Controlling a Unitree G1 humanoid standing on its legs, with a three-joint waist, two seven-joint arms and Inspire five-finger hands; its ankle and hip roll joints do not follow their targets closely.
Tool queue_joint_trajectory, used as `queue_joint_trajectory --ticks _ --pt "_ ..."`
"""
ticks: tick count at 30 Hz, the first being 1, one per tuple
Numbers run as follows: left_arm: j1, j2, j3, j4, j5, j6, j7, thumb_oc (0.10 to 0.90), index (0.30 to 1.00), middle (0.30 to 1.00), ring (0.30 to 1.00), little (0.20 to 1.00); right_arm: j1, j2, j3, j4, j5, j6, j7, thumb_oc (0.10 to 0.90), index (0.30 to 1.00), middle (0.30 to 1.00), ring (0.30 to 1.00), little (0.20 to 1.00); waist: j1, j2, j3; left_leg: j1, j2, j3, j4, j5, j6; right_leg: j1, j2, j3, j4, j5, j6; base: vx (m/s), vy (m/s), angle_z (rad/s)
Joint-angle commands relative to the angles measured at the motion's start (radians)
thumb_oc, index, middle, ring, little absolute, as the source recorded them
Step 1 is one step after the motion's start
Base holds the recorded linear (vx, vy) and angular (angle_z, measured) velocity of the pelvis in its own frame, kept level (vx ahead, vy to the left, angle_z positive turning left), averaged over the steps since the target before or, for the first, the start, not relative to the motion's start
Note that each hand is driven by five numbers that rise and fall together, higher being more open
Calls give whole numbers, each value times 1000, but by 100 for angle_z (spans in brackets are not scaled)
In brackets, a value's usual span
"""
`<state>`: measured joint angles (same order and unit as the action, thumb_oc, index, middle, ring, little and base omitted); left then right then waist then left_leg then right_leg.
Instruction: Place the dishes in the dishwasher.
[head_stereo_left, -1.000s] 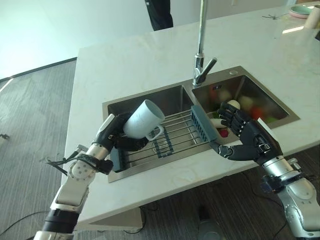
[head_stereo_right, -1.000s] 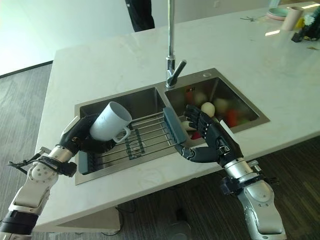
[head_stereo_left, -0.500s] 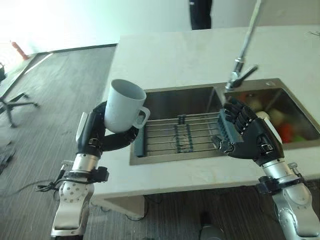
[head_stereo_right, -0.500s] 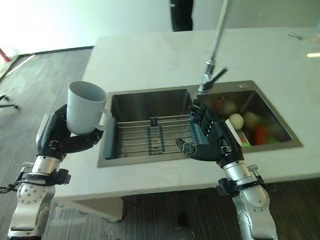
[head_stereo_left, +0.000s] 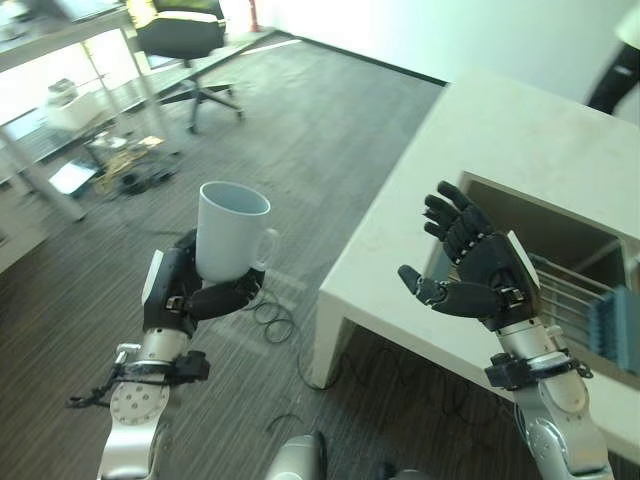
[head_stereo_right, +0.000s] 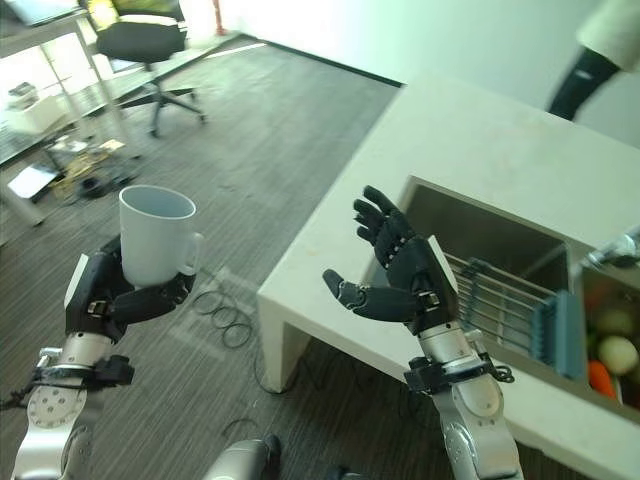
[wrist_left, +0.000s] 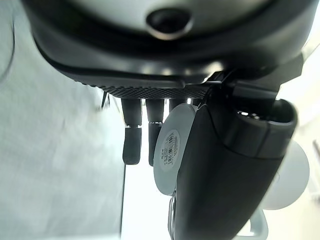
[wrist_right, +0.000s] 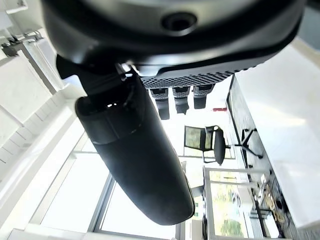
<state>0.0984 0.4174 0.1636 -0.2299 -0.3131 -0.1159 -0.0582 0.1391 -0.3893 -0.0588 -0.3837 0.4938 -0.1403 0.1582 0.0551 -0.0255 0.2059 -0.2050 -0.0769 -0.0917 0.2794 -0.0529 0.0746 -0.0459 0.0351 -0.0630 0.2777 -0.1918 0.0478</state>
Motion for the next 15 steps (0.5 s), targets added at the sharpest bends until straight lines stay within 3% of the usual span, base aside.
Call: queue_joint_trajectory --ticks 1,5,8,11,12,15 --pt "-84 49 18 -121 -66 -163 0 400 300 300 300 300 -72 -32 -77 -53 70 -166 1 800 900 900 900 900 -21 6 -40 74 11 4 21 -154 -47 21 -59 -75 22 -30 38 -26 -209 126" --pt "-20 15 37 -156 -60 -187 59 400 300 300 300 300 -77 -31 -46 -59 62 -162 20 800 900 900 900 900 19 12 -38 62 27 -1 21 -129 -84 29 -48 -116 22 -63 15 -17 -189 48" --pt "4 6 56 -177 -63 -182 89 400 300 300 300 300 -70 -32 -34 -78 62 -143 26 800 900 900 900 900 40 21 -37 35 65 29 21 -100 -117 39 -56 -158 22 -74 4 -33 -112 26" --pt "-33 11 43 -172 -103 -172 63 400 300 300 300 300 -51 -51 -55 -85 54 -153 -14 800 900 900 900 900 21 21 -35 38 168 238 21 -85 -147 48 -111 -270 22 -86 -2 -136 -31 128" --pt "-52 11 34 -169 -115 -171 74 400 300 300 300 300 -55 -65 -65 -81 62 -159 -9 800 900 900 900 900 7 13 -33 64 178 308 21 -91 -138 45 -144 -314 22 -74 -3 -130 87 207" --pt "-63 6 26 -171 -149 -182 81 400 300 300 300 300 -67 -84 -83 -70 69 -161 -4 800 900 900 900 900 -17 5 -27 123 198 418 21 -131 -134 65 -190 -365 22 -64 17 -109 135 148"
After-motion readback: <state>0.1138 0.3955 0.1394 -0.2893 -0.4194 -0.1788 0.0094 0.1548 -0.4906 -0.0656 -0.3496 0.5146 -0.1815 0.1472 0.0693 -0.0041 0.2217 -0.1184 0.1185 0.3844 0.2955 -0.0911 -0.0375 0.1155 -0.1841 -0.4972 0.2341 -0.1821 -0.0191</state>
